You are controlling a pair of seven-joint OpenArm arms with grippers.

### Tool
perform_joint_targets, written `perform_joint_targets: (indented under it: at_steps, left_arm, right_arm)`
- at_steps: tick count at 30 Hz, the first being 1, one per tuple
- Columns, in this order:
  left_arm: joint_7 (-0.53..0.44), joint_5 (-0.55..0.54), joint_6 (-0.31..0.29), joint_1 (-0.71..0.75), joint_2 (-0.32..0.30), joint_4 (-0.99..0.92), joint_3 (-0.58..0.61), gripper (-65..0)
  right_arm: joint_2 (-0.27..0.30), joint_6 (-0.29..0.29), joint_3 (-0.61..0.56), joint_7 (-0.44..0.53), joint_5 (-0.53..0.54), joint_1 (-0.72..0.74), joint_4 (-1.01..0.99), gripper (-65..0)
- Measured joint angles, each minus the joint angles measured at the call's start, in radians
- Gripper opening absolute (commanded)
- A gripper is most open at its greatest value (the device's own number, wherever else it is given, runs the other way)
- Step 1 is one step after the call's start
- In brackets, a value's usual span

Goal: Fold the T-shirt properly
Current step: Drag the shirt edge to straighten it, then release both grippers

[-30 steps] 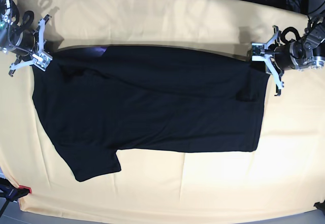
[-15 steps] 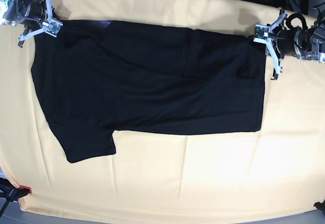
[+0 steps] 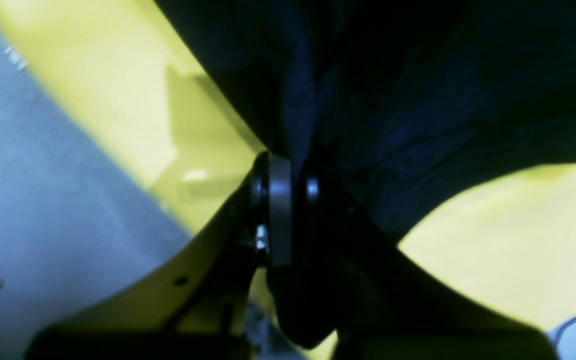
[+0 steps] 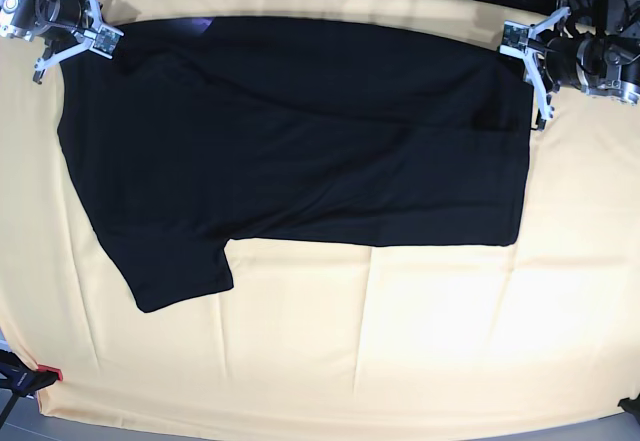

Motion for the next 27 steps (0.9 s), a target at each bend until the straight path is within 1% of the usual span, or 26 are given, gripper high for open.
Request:
perform_joint_targets:
  at_steps: [5,10,15,16,18,19,20,21,22,24,26,27]
  left_arm:
    - [0.002,-0.079,0.0,0.003,-0.04,0.015,0.0,-65.0]
    - [-0.002,-0.088,0.001,0.053,-0.085,0.053,0.0,-65.0]
    - [-0.001,-0.087,0.001,0.081,-0.089,0.06,0.0,-65.0]
    - [-0.001,-0.087,0.001,0.08,-0.089,0.06,0.0,-61.5]
    - [0.027,-0.089,0.001,0.08,-0.089,0.061,0.0,-48.9]
    - [0.06,-0.102,0.0,0.08,-0.09,0.061,0.0,-41.4]
    - [0.091,-0.124,0.0,0.08,-0.09,0.06,0.0,-34.6]
    - [0.118,-0.156,0.0,0.08,-0.09,0.06,0.0,-30.0]
    - [0.14,-0.193,0.0,0.08,-0.09,0.06,0.0,-28.9]
    - [0.202,-0.224,0.0,0.08,-0.09,0.064,0.0,-29.0]
    - [0.26,-0.234,0.0,0.08,-0.09,0.082,0.0,-29.0]
    - [0.275,-0.237,0.001,0.08,-0.09,0.097,0.0,-29.0]
  right_arm:
    - [0.001,0.0,0.0,-0.005,0.0,-0.048,0.0,-65.0]
    - [0.0,0.0,0.0,-0.006,-0.012,-0.06,0.001,-65.0]
    - [0.0,0.0,0.0,-0.009,-0.012,-0.06,0.001,-65.0]
    - [0.0,0.0,0.0,-0.009,-0.012,-0.06,0.001,-57.7]
    - [0.0,0.0,0.0,-0.015,-0.021,-0.061,0.001,-38.6]
    - [0.0,-0.017,0.0,-0.024,-0.027,-0.063,0.001,-31.1]
    - [0.002,-0.037,0.001,-0.024,-0.028,-0.063,0.001,-27.1]
    - [0.003,-0.037,0.002,-0.024,-0.034,-0.061,0.001,-26.6]
    - [0.003,-0.036,0.002,-0.024,-0.034,-0.06,0.001,-26.7]
    - [0.003,-0.037,0.002,-0.032,-0.034,-0.061,0.005,-26.7]
    - [0.003,-0.037,0.001,-0.068,-0.031,-0.061,0.026,-26.7]
    - [0.003,-0.056,0.001,-0.084,-0.032,-0.064,0.044,-26.7]
